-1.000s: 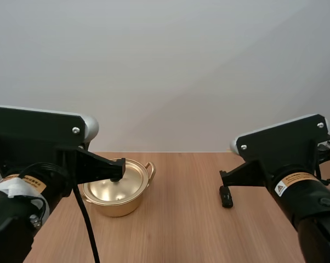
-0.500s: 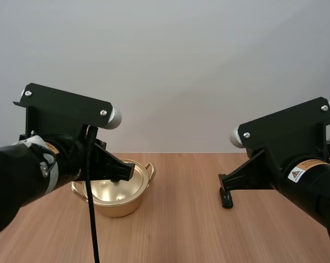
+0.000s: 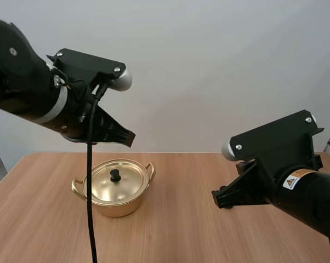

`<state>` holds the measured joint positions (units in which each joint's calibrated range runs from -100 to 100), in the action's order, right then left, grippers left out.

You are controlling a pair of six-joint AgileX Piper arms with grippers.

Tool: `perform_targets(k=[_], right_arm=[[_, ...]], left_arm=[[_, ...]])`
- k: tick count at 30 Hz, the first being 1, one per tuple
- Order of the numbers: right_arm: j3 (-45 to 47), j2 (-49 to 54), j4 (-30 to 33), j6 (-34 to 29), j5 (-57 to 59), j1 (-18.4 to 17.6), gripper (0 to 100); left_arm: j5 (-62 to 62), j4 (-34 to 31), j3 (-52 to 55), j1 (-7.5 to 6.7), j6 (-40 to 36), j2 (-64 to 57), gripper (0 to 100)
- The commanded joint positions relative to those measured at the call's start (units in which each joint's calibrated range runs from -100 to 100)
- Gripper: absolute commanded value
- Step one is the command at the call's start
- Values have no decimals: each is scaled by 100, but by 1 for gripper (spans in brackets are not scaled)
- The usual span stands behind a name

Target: Open the pot, put the car inside, and close it

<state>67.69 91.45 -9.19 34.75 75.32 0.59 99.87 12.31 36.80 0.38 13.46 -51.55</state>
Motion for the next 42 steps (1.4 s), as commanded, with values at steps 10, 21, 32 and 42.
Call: perform_targets(k=[10, 21, 32, 42], right_arm=[[18, -6, 2, 29, 115, 5, 0], [176, -6, 23, 126, -310, 5, 0], [189, -6, 45, 136, -363, 5, 0], [189, -6, 45, 136, -363, 5, 0]], left_arm=[[13, -609, -151, 3, 245, 1743, 0], [-727, -609, -151, 3, 253, 1888, 0], [-2014, -550, -151, 3, 342, 2096, 0], [-1385, -550, -151, 3, 441, 3079, 0]])
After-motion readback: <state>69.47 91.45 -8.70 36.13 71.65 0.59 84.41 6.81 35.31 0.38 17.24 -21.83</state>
